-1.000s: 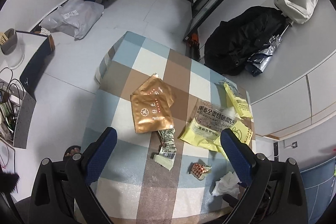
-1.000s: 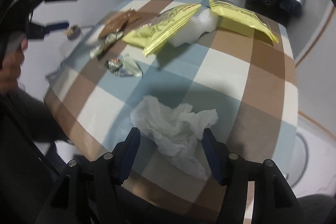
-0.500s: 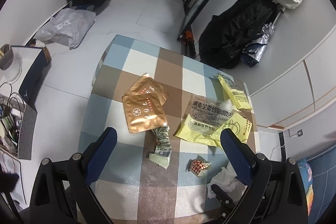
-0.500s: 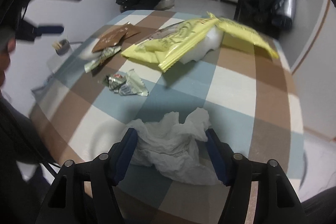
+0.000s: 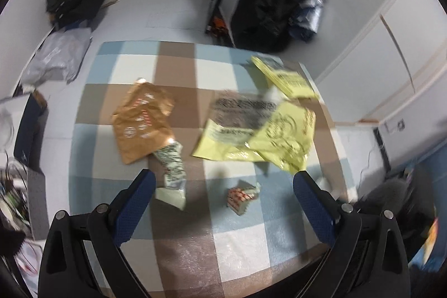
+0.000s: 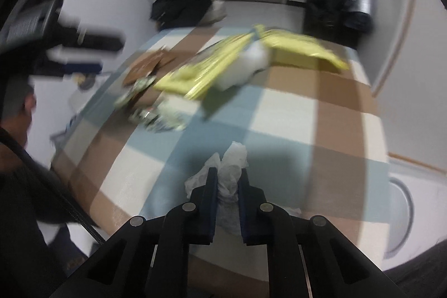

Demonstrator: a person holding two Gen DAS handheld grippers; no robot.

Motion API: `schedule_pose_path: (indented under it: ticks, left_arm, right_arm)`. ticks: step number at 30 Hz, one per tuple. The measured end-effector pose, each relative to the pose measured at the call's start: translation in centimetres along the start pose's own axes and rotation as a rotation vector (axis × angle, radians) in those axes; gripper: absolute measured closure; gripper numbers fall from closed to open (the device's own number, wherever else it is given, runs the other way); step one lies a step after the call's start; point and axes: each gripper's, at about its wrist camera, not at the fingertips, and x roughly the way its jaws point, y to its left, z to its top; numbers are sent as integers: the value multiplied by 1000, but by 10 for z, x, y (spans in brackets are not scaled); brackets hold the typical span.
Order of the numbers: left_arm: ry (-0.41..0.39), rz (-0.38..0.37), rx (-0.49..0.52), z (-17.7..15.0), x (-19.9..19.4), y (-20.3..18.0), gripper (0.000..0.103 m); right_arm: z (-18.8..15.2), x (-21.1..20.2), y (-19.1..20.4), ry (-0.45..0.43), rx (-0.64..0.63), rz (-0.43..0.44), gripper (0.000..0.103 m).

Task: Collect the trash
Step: 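Grasp the red-white wrapper with the left tool while the right tool holds the tissue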

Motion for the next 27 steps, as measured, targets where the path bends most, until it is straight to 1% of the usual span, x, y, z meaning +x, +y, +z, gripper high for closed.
schedule_pose_path:
  ticks: [2,4,6,8,11,13,15,17,19,21,22,23,24,27]
  left_arm:
    - [15,-4,38,-2,6,-7,6]
    - [40,-12,50,-4,14,-10,8]
    - [68,-22,53,-6,23,-13,18]
    - [85,-14,77,-8,27,-18,24]
    - [94,10,144,-13,33,-29,26]
    - [102,50,193,-16,37,-39,31]
    - [123,62,216,-18,43,-43,43]
    - [143,78,221,-19,49,-45,44]
    - [162,111,218,-20,56,-44,46]
    - [174,126,218,-19,60,-43,59]
    - [189,131,217,-20,63,-42,64]
    - [187,142,220,-20,62,-42,68]
    - [178,146,228,-20,60,-43,76]
    - [179,126,217,-20,60,-43,76]
  right_arm:
    - [4,-11,-13,-31,42,-17,91]
    - [6,-19,-23,-57,76,-38,91]
    - [5,-26,-35,-84,129,-52,91]
    - [2,-30,-43,-94,169,-45,91]
    - [1,-34,-46,-107,175,-47,91]
    - [1,-34,-45,-114,167,-53,91]
    - [1,-34,-45,-122,164,-64,91]
    - [1,-35,-47,-121,175,-62,91]
    - [1,-36,-50,-127,185,-61,91]
    - [0,-37,-52,-132,190,-62,91]
    - [-1,-37,-53,-132,194,-63,91]
    - [-1,-37,-54,-132,198,-62,91]
    - [-1,-37,-55,-132,202,-62,91]
    - [-2,-39,-56,-139,209,-58,91]
